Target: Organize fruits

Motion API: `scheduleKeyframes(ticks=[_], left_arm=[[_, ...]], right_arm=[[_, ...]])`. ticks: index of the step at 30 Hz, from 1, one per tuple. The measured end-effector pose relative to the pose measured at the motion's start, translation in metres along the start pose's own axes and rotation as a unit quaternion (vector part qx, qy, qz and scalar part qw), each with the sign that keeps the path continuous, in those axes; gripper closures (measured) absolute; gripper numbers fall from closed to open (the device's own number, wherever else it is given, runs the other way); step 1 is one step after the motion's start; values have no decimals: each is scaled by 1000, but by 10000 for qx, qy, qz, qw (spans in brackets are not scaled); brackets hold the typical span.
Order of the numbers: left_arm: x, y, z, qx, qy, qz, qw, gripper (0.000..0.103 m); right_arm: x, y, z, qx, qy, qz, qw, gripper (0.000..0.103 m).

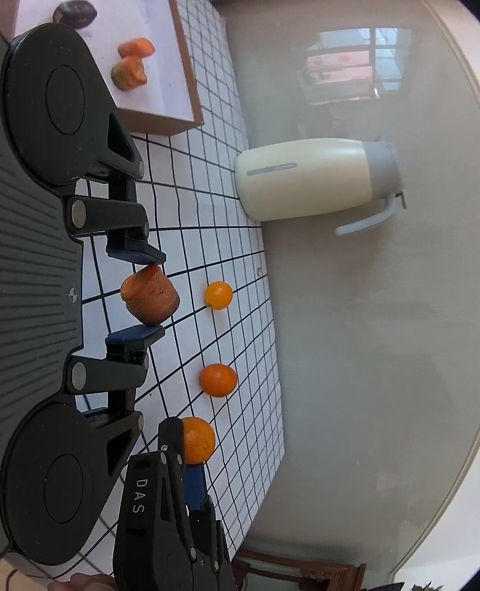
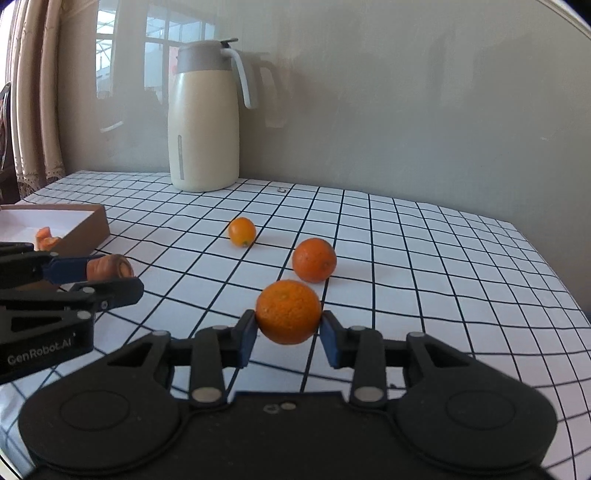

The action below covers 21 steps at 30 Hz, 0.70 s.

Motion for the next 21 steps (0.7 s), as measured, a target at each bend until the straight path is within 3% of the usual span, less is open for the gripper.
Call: scheduleKeyframes(ticks=[21], left_arm=[[-76, -39, 14, -21, 324, -410, 9986, 68]], right_arm=[[-37, -59, 1, -528, 370, -625, 9960, 74]])
Point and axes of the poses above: each gripper's, at about its wrist camera, not at the fingertips, and x roughly the way its jaws point, y to its right, z to its underside, the point moved 4 cm from there along x, roughly the way its jaws point, and after that the axes turned 8 degrees about x, right-handed, at the moved point
